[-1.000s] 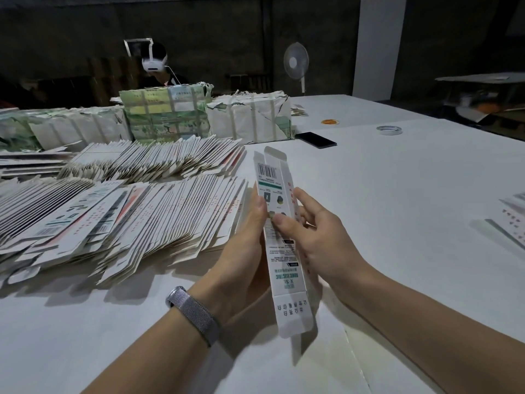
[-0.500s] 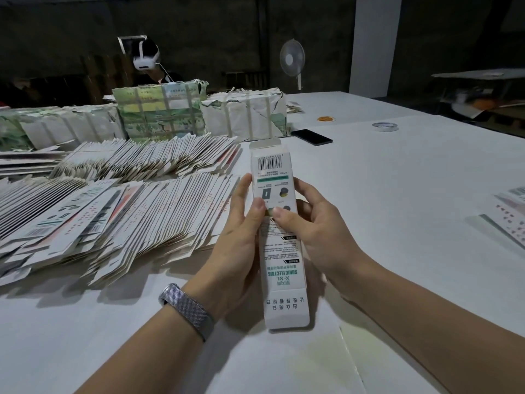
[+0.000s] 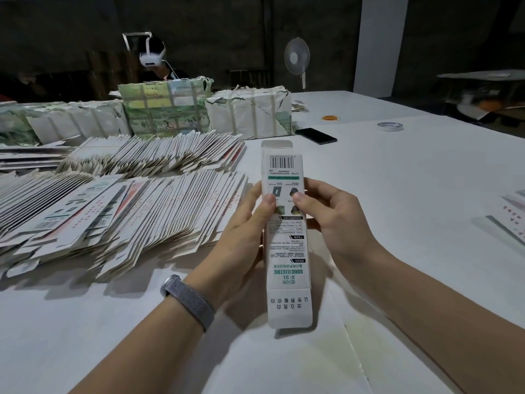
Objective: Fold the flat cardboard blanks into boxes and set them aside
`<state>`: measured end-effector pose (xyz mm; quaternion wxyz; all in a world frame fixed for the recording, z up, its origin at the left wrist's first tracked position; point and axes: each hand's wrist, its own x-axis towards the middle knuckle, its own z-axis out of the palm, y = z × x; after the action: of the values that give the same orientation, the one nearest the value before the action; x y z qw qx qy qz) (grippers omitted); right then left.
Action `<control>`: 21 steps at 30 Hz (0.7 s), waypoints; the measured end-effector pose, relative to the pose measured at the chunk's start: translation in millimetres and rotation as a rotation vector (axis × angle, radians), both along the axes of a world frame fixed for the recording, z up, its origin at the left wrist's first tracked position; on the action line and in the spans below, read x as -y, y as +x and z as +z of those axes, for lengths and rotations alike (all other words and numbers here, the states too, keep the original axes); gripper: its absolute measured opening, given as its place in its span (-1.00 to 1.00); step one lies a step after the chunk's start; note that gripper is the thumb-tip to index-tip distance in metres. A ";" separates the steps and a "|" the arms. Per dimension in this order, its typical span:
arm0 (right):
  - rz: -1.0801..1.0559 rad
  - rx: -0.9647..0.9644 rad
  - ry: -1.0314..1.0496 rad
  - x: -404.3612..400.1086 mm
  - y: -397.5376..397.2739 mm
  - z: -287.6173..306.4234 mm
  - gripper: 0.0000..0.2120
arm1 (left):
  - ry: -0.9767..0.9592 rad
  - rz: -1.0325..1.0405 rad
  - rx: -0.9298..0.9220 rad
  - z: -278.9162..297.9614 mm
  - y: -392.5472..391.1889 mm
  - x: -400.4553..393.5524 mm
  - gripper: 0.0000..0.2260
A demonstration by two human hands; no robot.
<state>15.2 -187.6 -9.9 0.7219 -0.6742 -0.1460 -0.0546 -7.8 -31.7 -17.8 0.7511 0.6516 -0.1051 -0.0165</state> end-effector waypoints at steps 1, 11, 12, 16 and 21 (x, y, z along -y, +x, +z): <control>0.003 -0.002 -0.001 0.1 0.0 0.6 -0.80 | 0.014 0.003 0.009 0.0 1.0 -1.5 -0.78; 0.041 0.005 0.013 -2.8 -0.3 -4.4 -0.79 | -0.027 0.107 0.039 -2.2 5.0 -4.9 -0.64; 0.041 0.007 0.008 -2.7 -0.5 -4.4 -0.79 | -0.014 0.110 0.048 -2.0 5.4 -5.1 -0.64; 0.032 0.012 -0.027 -5.0 -2.3 -5.2 -0.78 | 0.062 0.113 0.073 0.2 7.0 -10.0 -0.72; 0.075 -0.008 0.009 -2.8 -2.3 -2.4 -0.78 | 0.073 0.116 0.087 4.7 4.0 -10.2 -0.54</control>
<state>12.9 -184.9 -12.3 0.7272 -0.6651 -0.1680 -0.0254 -3.8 -21.5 -13.1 0.7212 0.6837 -0.0988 0.0515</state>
